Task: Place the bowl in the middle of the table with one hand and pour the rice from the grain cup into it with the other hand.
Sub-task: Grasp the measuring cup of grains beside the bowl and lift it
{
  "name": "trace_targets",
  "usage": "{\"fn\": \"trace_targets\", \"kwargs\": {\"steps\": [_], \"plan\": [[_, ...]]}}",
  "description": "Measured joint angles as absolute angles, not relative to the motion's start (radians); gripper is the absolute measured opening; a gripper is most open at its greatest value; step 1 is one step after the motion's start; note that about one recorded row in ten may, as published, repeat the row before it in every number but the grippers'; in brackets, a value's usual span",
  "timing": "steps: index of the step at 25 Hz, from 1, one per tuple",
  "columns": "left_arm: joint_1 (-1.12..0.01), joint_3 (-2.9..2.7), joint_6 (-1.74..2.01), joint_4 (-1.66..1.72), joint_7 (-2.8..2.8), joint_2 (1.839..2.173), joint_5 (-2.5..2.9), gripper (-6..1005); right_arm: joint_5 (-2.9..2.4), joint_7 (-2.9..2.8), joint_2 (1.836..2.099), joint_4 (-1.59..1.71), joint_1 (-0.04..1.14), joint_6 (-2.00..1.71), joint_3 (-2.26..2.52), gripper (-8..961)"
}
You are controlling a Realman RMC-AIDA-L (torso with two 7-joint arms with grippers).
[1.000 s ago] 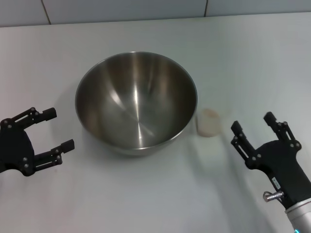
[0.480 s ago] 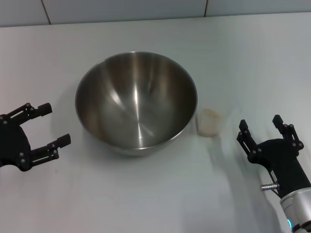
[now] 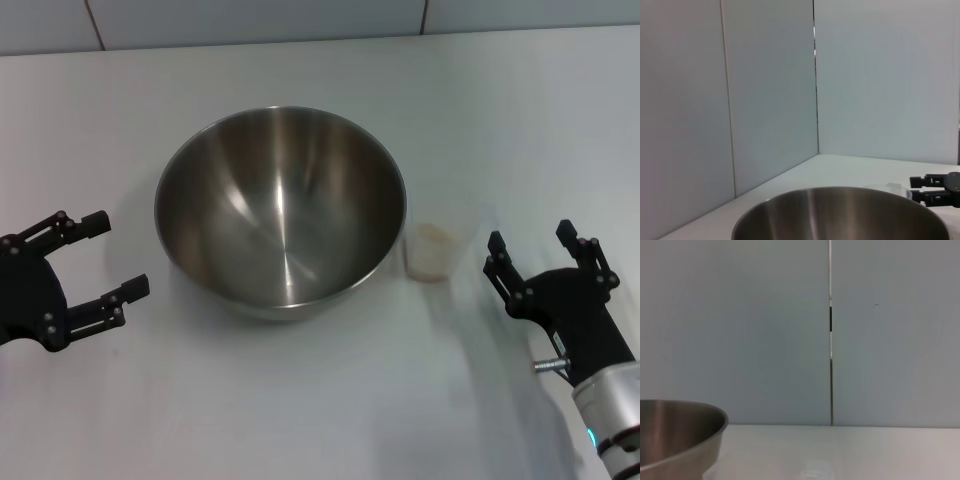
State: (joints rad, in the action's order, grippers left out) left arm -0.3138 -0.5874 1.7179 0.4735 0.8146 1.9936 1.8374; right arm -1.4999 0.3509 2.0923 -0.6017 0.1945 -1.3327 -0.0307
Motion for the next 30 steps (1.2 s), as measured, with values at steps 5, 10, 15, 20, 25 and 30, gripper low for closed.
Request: {"fn": "trace_targets", "kwargs": {"steps": [5, 10, 15, 20, 25, 30], "plan": [[-0.315, -0.587, 1.715, 0.469, 0.815, 1.997, 1.838, 818, -1.499, 0.345, 2.092, -0.586, 0.223, -1.301, -0.047, 794], [-0.315, -0.587, 1.713, 0.470, 0.828, 1.997, 1.834, 818, -1.499, 0.344, 2.092, -0.575, 0.243, -1.284, -0.056, 795], [-0.314, -0.581, 1.713, 0.469, 0.829, 1.999, 1.833, 818, -1.499, 0.344, 2.092, -0.562, 0.261, -1.261, -0.075, 794], [-0.314, -0.577, 1.713, 0.469, 0.832, 2.001, 1.833, 818, -1.499, 0.340, 2.092, -0.551, 0.276, -1.256, -0.088, 794], [-0.315, -0.576, 1.712, 0.472, 0.837, 2.002, 1.833, 818, -1.499, 0.339, 2.092, -0.545, 0.286, -1.254, -0.091, 795], [-0.317, -0.575, 1.711, 0.471, 0.839, 2.002, 1.833, 818, -1.499, 0.339, 2.092, -0.541, 0.291, -1.248, -0.091, 794]]}}
